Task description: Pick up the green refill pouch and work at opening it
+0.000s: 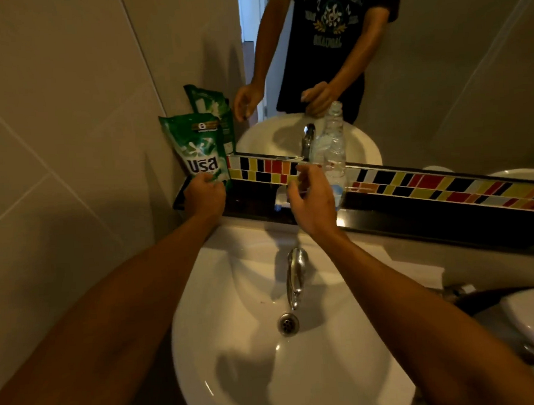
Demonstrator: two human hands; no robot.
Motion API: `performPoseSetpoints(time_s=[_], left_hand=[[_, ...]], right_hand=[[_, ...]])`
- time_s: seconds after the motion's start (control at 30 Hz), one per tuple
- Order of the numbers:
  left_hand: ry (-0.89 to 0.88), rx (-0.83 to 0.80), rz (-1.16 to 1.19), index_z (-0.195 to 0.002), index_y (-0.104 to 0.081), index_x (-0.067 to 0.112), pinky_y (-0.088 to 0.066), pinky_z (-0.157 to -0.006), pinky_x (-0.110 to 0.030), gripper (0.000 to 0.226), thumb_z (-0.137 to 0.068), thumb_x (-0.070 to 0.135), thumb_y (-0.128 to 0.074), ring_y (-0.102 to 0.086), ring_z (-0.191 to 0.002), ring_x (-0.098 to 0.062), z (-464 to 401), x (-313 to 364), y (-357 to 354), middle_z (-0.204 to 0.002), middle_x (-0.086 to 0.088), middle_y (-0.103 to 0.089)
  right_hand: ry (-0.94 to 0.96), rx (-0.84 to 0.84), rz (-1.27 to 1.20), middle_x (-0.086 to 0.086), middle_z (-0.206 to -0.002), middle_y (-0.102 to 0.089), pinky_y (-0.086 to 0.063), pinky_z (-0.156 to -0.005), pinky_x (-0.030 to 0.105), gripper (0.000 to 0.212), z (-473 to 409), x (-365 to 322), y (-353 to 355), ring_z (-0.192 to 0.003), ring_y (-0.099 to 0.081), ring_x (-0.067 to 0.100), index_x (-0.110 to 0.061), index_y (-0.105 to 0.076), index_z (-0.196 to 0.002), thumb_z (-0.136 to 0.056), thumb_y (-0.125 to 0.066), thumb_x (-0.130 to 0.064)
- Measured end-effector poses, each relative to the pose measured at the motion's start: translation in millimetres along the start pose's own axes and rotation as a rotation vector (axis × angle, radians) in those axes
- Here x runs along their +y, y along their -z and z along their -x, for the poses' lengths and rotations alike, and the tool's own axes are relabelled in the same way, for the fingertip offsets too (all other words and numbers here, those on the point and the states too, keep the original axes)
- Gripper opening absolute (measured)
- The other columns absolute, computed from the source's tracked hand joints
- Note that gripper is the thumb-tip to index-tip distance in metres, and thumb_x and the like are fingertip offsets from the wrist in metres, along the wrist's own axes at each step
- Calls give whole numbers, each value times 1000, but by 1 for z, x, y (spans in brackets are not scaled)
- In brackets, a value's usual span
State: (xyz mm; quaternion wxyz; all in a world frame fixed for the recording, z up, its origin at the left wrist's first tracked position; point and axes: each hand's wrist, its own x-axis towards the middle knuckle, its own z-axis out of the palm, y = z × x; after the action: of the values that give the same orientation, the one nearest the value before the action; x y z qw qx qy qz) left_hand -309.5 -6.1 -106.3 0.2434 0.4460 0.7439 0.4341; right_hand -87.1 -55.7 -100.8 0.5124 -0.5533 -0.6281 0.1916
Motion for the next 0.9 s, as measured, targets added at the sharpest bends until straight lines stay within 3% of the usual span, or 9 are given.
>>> performPoseSetpoints(time_s=[0.1, 0.23, 0.37, 0.43, 0.53, 0.63, 0.7, 0.8, 0.9], left_hand=[[-87, -17, -15, -123, -63, 13, -51, -78, -32, 35, -89, 20, -62, -66, -99, -30, -6, 0, 28, -111, -12, -71], [-182, -48, -61, -119, -63, 20, -57, -74, -37, 32, -88, 21, -60, -68, -94, -27, -17, 4, 58, -106, -6, -72], [-240, -41, -61, -114, -62, 18, -39, -52, -21, 28, -86, 23, -58, -66, -84, -36, -33, 4, 72, -93, -16, -69], [-233, -55, -31, -124, -61, 20, -49, -60, -28, 41, -84, 27, -55, -66, -84, -34, -39, 5, 76, -94, -14, -70], [-192, -50, 34, -139, -53, 17, -54, -81, -32, 52, -87, 16, -56, -61, -97, -15, -56, 5, 74, -119, -11, -68], [-145, -63, 66, -146, -44, 11, -48, -72, -15, 55, -92, 1, -53, -54, -100, -8, -75, -1, 67, -124, -8, -62], [-79, -79, 123, -150, -37, 11, -46, -68, -6, 56, -96, -1, -50, -57, -101, -7, -86, -3, 61, -123, -2, -55], [-40, -90, 128, -150, -37, 12, -44, -87, -17, 51, -101, 5, -50, -53, -114, -10, -98, -5, 54, -133, -6, -56], [-90, -99, 61, -131, -57, 15, -48, -80, -20, 32, -100, 11, -50, -62, -106, -16, -112, -12, 49, -118, -2, -66]], right_hand=[[-25, -91, -23, -1, -112, -62, -59, -86, 42, 31, -2, -16, -28, -98, -63, 15, -15, -58, -130, -99, -62, -19], [-115, -232, -90, 6, -133, -63, -58, -97, 46, 45, -15, -27, -64, -116, -64, 21, -15, -52, -145, -100, -62, -16], [-169, -287, -137, -2, -135, -62, -56, -99, 42, 45, -28, -35, -96, -120, -62, 17, -20, -51, -146, -102, -61, -17], [-200, -313, -165, 5, -139, -62, -55, -101, 42, 46, -38, -36, -109, -123, -61, 21, -18, -49, -148, -103, -59, -17], [-267, -373, -179, 11, -146, -58, -54, -104, 42, 49, -56, -34, -126, -132, -58, 26, -15, -44, -153, -106, -56, -17], [-258, -405, -190, 14, -147, -57, -51, -79, 10, 47, -73, -28, -141, -132, -57, 28, -12, -42, -153, -107, -51, -13], [-275, -427, -196, 13, -148, -56, -47, -67, 5, 47, -85, -22, -152, -133, -56, 26, -11, -41, -154, -108, -49, -12], [-316, -447, -241, 13, -150, -54, -50, -79, 13, 48, -98, -17, -163, -134, -55, 26, -10, -38, -156, -109, -45, -10], [-346, -444, -304, 14, -145, -57, -53, -82, 11, 45, -106, -12, -174, -125, -58, 21, -6, -41, -154, -109, -43, -5]])
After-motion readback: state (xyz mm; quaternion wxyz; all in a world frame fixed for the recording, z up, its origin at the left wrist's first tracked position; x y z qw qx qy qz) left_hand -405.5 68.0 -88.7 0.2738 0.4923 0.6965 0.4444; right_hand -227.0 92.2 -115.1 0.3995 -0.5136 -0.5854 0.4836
